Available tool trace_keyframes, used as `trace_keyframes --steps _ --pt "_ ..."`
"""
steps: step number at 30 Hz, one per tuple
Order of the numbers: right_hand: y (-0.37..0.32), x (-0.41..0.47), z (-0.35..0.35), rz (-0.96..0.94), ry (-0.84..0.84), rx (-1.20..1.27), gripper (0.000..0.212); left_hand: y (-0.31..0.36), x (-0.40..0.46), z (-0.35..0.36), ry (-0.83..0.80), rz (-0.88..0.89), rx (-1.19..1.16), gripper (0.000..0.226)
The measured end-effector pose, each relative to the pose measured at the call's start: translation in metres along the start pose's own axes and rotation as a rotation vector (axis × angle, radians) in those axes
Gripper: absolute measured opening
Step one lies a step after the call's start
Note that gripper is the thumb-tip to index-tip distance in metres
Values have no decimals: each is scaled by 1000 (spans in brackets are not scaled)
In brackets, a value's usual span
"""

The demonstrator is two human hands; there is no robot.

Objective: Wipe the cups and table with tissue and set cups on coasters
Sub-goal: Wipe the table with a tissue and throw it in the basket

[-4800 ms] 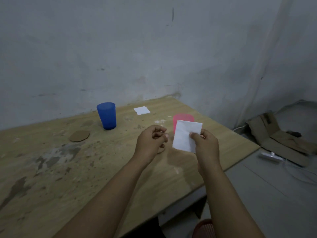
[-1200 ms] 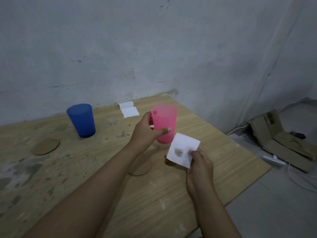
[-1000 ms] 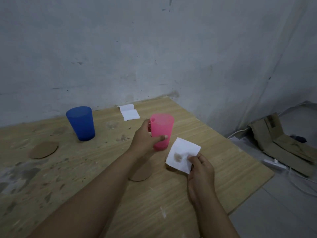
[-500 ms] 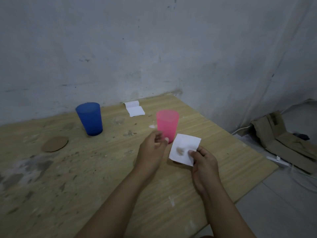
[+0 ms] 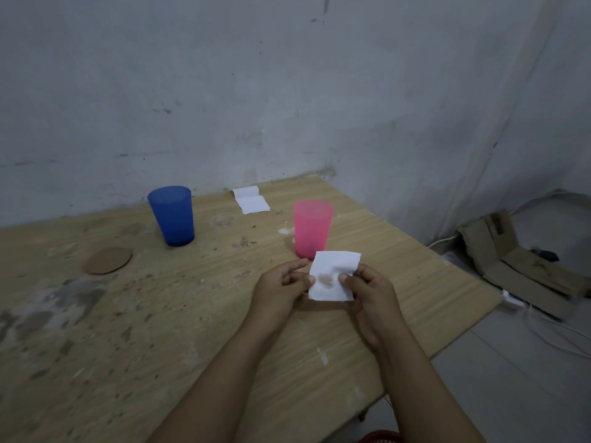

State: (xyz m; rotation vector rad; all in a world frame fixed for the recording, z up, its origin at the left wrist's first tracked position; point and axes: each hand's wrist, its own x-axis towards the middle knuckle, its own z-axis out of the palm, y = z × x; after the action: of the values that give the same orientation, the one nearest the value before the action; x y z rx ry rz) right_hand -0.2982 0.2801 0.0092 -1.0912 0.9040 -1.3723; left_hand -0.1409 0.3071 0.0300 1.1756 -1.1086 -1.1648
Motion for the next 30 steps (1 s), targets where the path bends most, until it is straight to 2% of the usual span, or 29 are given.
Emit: trace_keyframes --steps 7,9,12,17,20,23,28,30 --pt "0 0 -1 -22 12 -19 23 -3 4 -3 3 39 -6 18" --pt "-1 -1 0 -43 24 -41 30 -3 5 -2 7 28 -11 14" --pt "1 -1 1 -33 62 -33 39 -4 6 0 33 -2 -37 15" --pt "2 0 2 4 41 -5 32 -4 7 3 11 -99 -205 18" --pt "3 0 2 13 39 -32 33 -7 8 1 28 -59 -118 9" --pt "1 0 2 19 28 -39 33 -10 8 0 48 -37 -49 14" --pt "-3 0 3 101 -9 191 35 -10 9 0 71 -8 -52 9" --pt "-4 -1 4 101 23 161 32 -10 9 0 67 -6 -58 9"
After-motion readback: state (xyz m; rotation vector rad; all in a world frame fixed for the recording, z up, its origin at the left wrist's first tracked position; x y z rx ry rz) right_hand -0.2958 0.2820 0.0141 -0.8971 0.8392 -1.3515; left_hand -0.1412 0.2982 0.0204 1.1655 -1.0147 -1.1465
